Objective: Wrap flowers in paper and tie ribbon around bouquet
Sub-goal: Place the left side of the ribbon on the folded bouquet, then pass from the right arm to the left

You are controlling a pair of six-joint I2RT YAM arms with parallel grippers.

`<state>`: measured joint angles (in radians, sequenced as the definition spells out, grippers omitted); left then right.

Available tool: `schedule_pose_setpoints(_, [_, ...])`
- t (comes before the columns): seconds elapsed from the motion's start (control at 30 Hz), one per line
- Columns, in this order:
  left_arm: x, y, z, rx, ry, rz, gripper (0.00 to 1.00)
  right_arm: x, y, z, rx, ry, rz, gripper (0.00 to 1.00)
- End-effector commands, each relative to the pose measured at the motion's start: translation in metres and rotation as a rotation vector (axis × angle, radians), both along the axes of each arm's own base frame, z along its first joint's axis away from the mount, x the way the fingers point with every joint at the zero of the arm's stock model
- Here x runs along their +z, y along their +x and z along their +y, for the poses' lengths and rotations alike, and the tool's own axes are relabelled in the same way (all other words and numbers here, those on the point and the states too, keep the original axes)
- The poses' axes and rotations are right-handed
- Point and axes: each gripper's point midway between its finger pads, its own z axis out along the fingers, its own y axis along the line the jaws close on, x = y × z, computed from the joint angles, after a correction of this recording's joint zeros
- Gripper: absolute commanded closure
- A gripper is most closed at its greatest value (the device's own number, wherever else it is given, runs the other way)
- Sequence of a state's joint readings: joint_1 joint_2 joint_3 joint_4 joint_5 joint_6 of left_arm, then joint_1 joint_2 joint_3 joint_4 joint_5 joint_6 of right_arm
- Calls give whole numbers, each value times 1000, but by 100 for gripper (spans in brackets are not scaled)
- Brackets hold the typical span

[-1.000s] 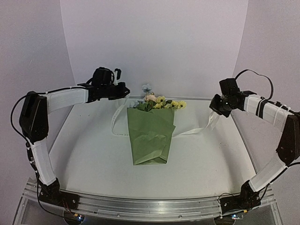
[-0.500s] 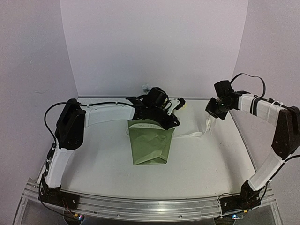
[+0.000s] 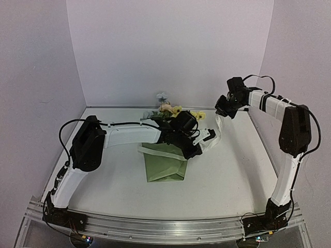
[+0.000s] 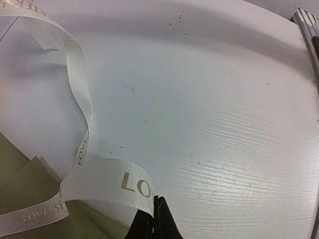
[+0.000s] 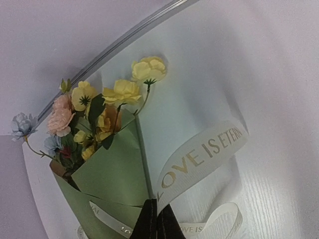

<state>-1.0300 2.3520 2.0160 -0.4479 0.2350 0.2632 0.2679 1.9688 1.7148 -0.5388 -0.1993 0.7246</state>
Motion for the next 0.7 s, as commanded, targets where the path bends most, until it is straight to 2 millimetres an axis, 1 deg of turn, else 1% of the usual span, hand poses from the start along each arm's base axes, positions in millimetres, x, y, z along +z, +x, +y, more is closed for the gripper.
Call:
schedule_pose_setpoints(0.0, [29,30,4,83,-87,-38,83,26,10,55,153,120,-33,100])
schedule_pose_setpoints(0.03, [35,37,7,105,-118,-17,75,31,10,65,178,133,-42,100])
schedule_pose_setpoints(0.1, [49,49,15,140,-177,22,57,34,11,80,215,154,-48,100])
schedule_pose_setpoints(0.17, [65,54,24,163,-234,57,46,36,11,93,251,165,-57,100])
schedule_pose_setpoints(0.23, [90,57,38,182,-316,85,40,39,12,106,287,175,-66,100])
schedule_pose_setpoints(0.27, [93,59,49,210,-348,130,39,38,12,113,306,180,-66,100])
schedule_pose_setpoints(0.3, [108,65,61,238,-409,160,38,40,11,121,327,187,-73,100])
schedule_pose_setpoints(0.33, [119,70,75,263,-462,187,38,41,11,128,345,191,-79,100])
schedule_pose_setpoints(0.37, [121,76,90,305,-501,219,38,42,10,134,365,191,-85,100])
schedule_pose_setpoints(0.47, [142,96,140,450,-627,282,39,47,3,159,437,195,-110,100])
schedule_pose_setpoints(0.5, [134,98,153,497,-636,329,39,47,1,166,458,193,-114,100])
schedule_pose_setpoints(0.57, [128,109,184,583,-675,400,35,46,-9,187,516,199,-117,100])
schedule_pose_setpoints(0.67, [111,118,215,685,-720,525,29,40,-24,213,603,195,-121,100])
